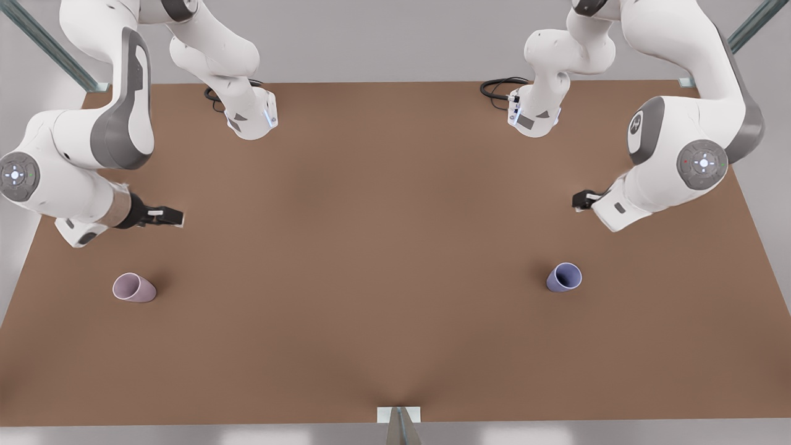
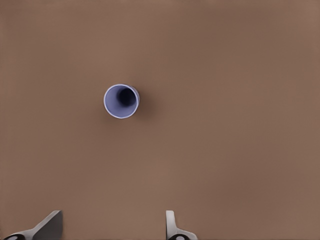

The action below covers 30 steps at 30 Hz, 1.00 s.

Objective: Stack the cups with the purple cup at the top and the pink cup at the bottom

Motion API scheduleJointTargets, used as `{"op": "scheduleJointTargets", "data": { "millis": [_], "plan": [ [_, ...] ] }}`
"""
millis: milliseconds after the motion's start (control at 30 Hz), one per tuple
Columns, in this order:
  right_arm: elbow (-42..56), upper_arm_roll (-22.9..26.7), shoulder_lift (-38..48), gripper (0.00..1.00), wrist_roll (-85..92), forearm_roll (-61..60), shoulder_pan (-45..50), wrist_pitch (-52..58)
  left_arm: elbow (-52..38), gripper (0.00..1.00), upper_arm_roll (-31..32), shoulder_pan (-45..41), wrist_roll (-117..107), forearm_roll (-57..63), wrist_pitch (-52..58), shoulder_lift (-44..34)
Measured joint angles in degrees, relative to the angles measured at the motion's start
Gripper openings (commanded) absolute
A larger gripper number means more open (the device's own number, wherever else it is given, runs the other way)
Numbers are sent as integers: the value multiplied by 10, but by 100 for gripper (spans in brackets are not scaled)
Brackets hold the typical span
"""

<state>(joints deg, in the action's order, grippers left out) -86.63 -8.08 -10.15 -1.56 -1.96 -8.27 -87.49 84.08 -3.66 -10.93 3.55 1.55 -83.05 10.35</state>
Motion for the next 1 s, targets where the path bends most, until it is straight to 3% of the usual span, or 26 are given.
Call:
{"op": "scheduleJointTargets", "data": {
  "millis": [200, 367, 500, 1000],
  "plan": [
    [2, 0, -13, 100, 0, 1, -5, -48, -14, 100, -1, 0, 6, 6, -41, 11],
    [66, 1, -116, 100, 52, 2, -126, -68, -12, 100, -1, 0, 11, 5, -42, 19],
    [89, 14, -168, 100, 111, 16, -161, -97, -11, 100, -1, 0, 14, 4, -38, 19],
    [45, 31, -288, 100, 251, 42, -188, -254, -11, 100, -1, 0, 21, 2, -12, 19]
  ]
}}
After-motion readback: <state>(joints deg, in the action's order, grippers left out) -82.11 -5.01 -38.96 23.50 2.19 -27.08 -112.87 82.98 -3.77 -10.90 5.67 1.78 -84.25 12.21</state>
